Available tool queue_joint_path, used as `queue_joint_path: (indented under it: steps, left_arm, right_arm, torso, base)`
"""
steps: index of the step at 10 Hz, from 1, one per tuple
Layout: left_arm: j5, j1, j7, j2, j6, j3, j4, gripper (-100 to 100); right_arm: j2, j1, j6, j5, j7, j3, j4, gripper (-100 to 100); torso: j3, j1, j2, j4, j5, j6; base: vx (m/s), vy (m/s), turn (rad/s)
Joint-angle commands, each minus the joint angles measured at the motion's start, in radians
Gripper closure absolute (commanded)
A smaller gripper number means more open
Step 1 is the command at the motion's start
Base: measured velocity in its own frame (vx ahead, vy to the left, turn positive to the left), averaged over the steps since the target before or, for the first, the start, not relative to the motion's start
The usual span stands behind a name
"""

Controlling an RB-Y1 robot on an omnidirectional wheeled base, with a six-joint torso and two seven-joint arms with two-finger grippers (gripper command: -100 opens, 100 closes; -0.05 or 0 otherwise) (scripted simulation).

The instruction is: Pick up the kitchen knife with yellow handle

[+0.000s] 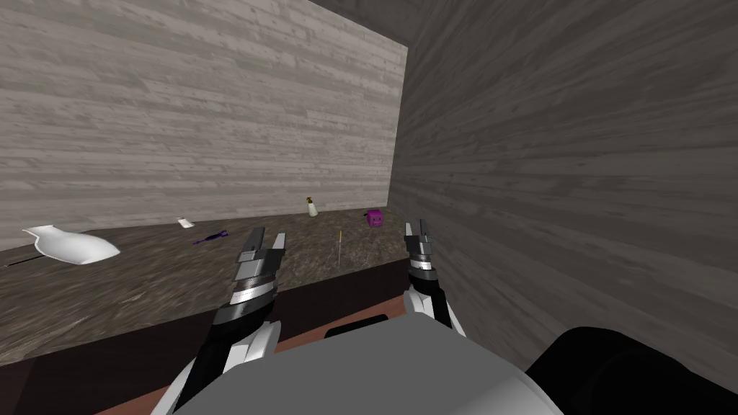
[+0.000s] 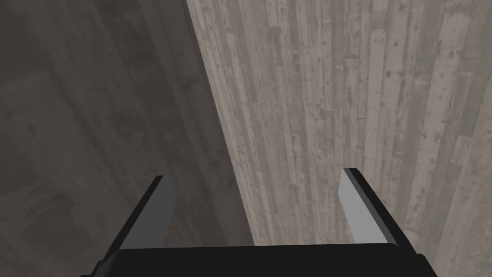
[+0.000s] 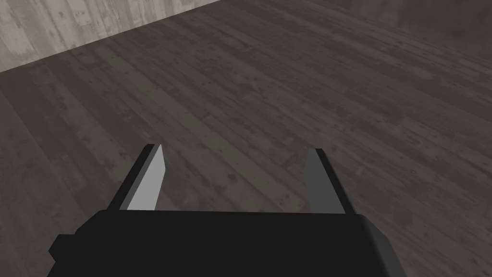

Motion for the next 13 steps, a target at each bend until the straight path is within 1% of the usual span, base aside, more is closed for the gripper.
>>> queue_joint_path:
  steps: [1, 3, 6, 7, 8, 9, 10, 11, 12, 13]
  left_arm:
    - [0.01, 0.001, -0.002, 0.029, 0.016, 0.008, -0.001, -100]
    - [0.034, 0.002, -0.008, 0.082, 0.054, 0.025, -0.001, -100]
    - [0.093, 0.004, -0.021, 0.176, 0.137, 0.06, 0.0, -100]
    - [0.093, 0.004, -0.021, 0.187, 0.146, 0.06, 0.0, -100]
    - [0.118, 0.004, -0.026, 0.225, 0.185, 0.073, 0.002, -100]
    - [0.146, 0.005, -0.031, 0.255, 0.212, 0.086, 0.004, -100]
    - [0.146, 0.005, -0.031, 0.273, 0.227, 0.086, 0.004, -100]
    - [0.176, 0.004, -0.036, 0.306, 0.263, 0.099, 0.008, -100]
    - [0.176, 0.004, -0.036, 0.32, 0.272, 0.099, 0.008, -100]
    - [0.209, 0.004, -0.042, 0.359, 0.311, 0.112, 0.013, -100]
  right_arm:
    - [0.0, 0.0, 0.0, 0.0, 0.0, 0.0, 0.0, 0]
    - [0.0, 0.0, 0.0, 0.0, 0.0, 0.0, 0.0, 0]
    - [0.0, 0.0, 0.0, 0.0, 0.0, 0.0, 0.0, 0]
    - [0.0, 0.0, 0.0, 0.0, 0.0, 0.0, 0.0, 0]
    - [0.0, 0.0, 0.0, 0.0, 0.0, 0.0, 0.0, 0]
    - [0.0, 0.0, 0.0, 0.0, 0.0, 0.0, 0.0, 0]
    - [0.0, 0.0, 0.0, 0.0, 0.0, 0.0, 0.0, 0]
    - [0.0, 0.0, 0.0, 0.0, 0.0, 0.0, 0.0, 0]
    - [0.0, 0.0, 0.0, 0.0, 0.0, 0.0, 0.0, 0]
    - [0.0, 0.0, 0.0, 0.0, 0.0, 0.0, 0.0, 0]
  torso:
    - [0.0, 0.0, 0.0, 0.0, 0.0, 0.0]
    - [0.001, -0.001, 0.001, 0.0, 0.0, 0.0]
    - [0.001, -0.001, 0.003, 0.001, 0.0, 0.0]
    - [0.002, -0.002, 0.003, 0.001, 0.0, 0.0]
    - [0.002, -0.001, 0.003, 0.001, 0.0, 0.0]
    - [0.001, -0.001, 0.002, 0.0, 0.0, 0.0]
    - [0.001, -0.001, 0.002, 0.0, 0.0, 0.0]
    - [0.001, -0.001, 0.002, 0.0, 0.0, 0.0]
    - [0.001, -0.001, 0.002, 0.0, 0.0, 0.0]
    - [0.001, -0.001, 0.002, 0.0, 0.0, 0.0]
  base:
    - [-0.008, -0.007, -0.016]
    - [-0.021, -0.018, -0.039]
    - [-0.041, -0.03, -0.071]
    - [-0.032, -0.018, -0.035]
    - [-0.021, -0.019, -0.069]
    - [-0.03, -0.026, -0.128]
    - [-0.025, -0.017, -0.054]
    - [-0.031, -0.024, -0.094]
    - [-0.026, -0.018, -0.051]
    - [-0.025, -0.022, -0.118]
